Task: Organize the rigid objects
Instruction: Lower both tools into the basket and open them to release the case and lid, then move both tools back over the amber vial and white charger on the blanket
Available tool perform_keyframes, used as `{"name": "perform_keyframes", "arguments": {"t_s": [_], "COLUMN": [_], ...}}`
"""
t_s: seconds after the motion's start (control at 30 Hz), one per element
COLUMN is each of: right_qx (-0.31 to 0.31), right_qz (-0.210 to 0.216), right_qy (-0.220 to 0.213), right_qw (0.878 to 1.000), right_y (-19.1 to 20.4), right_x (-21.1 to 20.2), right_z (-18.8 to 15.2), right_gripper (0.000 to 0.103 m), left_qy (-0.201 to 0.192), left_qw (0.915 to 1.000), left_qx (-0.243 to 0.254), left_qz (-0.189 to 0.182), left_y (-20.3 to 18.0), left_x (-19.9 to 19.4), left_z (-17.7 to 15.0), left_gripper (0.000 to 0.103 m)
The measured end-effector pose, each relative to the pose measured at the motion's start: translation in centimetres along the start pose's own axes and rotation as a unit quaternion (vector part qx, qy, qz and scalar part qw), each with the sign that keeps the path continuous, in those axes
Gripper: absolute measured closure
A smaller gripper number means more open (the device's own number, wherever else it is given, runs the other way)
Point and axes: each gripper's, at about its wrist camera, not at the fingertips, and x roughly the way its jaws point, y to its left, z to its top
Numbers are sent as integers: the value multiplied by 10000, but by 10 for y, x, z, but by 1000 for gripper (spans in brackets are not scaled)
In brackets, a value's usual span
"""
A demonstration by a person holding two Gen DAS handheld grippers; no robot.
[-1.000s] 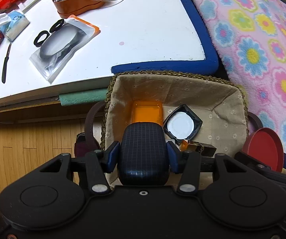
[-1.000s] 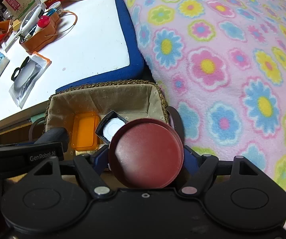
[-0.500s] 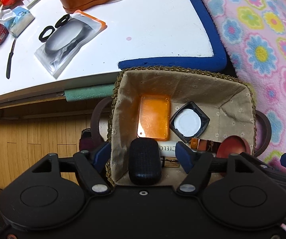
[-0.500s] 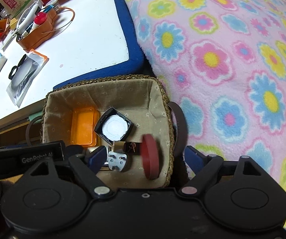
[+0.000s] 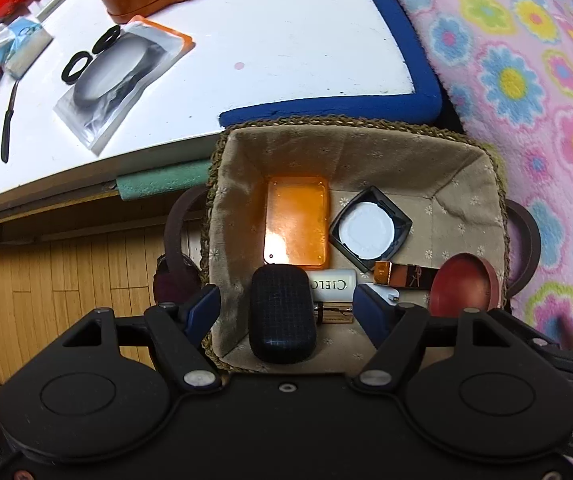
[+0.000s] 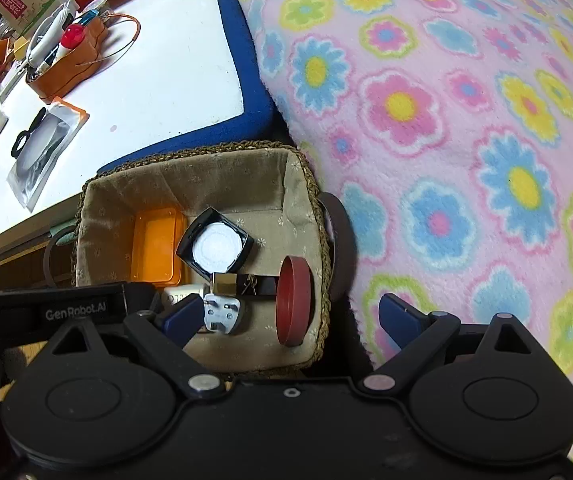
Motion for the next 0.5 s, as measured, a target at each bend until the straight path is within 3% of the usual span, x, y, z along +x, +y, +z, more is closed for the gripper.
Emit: {"name": "perform_keyframes", "arguments": {"t_s": [0.27, 0.5], "right_qx": [74, 331], "right_qz": [-32, -69], "right_qy": [-76, -193], "right_qw": [9999, 9992], "right_y": [-18, -60], "right_x": [-13, -32], "right_z": [-8, -21], "right_gripper": [8, 8], "left_qy": [-18, -66], "left_qw": [9993, 9963], "left_qx": [384, 855], "left_qz": [49, 64], "left_y": [-17, -43], "left_x": [0, -9], "left_z": [-6, -19], "left_gripper": [34, 34]}}
